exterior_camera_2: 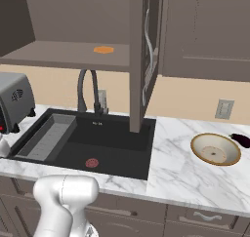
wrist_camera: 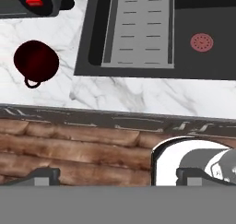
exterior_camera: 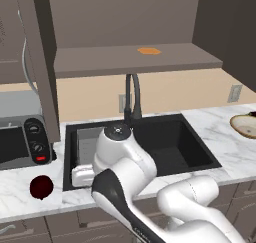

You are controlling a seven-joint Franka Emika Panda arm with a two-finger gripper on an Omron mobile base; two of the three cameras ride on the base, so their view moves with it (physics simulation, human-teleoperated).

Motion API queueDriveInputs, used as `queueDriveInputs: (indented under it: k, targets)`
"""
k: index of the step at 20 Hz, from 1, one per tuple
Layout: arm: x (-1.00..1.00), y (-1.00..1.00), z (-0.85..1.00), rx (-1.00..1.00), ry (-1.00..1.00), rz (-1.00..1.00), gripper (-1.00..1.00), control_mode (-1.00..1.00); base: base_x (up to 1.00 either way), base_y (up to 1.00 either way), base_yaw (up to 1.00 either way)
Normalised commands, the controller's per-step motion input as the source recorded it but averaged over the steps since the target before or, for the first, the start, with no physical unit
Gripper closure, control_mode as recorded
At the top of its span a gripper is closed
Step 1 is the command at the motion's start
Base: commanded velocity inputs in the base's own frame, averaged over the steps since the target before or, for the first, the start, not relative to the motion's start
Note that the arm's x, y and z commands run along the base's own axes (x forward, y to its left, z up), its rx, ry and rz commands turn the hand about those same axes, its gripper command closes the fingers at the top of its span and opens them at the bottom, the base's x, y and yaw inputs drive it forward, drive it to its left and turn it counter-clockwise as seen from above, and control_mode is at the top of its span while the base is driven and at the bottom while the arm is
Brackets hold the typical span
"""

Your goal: Pick the mug and place it in the sink. Pick the bowl and place it in the open cabinet and then close the cabinet.

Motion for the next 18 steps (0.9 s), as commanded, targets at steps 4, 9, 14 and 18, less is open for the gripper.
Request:
queueDriveInputs:
  k: [4,9,14,18]
  targets:
    - [-0.22,0.23,-0.17,-0.01,-0.11,0.00,-1.00,-1.00,0.00,0.00,0.00]
    - [-0.22,0.19,-0.05,-0.01,-0.12,0.00,-1.00,-1.00,0.00,0.00,0.00]
    - [-0.05,0.26,-0.02,0.00,-0.03,0.00,-1.00,-1.00,0.00,0.00,0.00]
    - [0.00,0.31,0.00,0.00,0.00,0.00,-1.00,-1.00,0.00,0.00,0.00]
